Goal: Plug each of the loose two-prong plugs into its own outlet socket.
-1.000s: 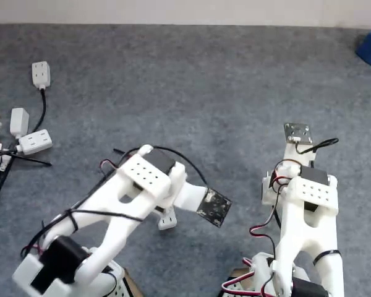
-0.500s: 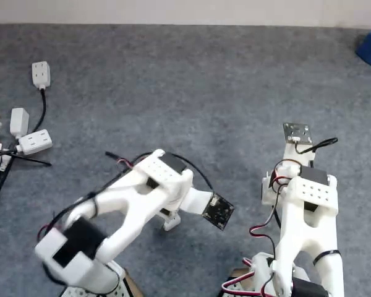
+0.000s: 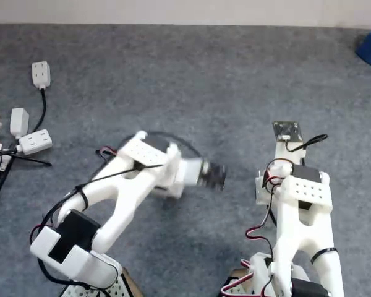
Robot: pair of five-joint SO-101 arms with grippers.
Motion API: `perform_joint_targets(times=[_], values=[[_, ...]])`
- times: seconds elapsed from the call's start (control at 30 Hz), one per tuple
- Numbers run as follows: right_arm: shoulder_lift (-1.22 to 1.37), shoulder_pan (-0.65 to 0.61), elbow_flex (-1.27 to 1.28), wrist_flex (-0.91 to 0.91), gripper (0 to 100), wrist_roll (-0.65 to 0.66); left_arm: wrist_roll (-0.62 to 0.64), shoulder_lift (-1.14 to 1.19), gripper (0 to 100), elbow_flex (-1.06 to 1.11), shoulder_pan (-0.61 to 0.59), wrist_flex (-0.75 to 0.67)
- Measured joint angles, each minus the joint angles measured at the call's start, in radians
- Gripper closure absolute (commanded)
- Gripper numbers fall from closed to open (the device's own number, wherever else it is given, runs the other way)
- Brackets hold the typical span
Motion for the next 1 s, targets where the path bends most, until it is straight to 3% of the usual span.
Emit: perform_joint_targets(times=[0.27, 0.33, 0.53, 0.67, 1.0], values=[[0.0, -0.002, 0.0, 0.0, 99.1, 0.0, 0.6, 0.192, 91, -0.308, -0.133, -0.008], [0.0, -0.017, 0.0, 0.0, 99.1, 0.0, 0.697, 0.279, 91, -0.379, -0.172, 0.028], [0.0, -0.089, 0.0, 0.025, 99.1, 0.002, 0.718, 0.41, 91, -0.476, -0.189, 0.16], [0.0, -0.089, 0.0, 0.029, 99.1, 0.002, 0.698, 0.404, 91, -0.457, -0.137, 0.203], [0.0, -0.092, 0.0, 0.029, 99.1, 0.012, 0.655, 0.133, 91, -0.107, 0.118, 0.167]])
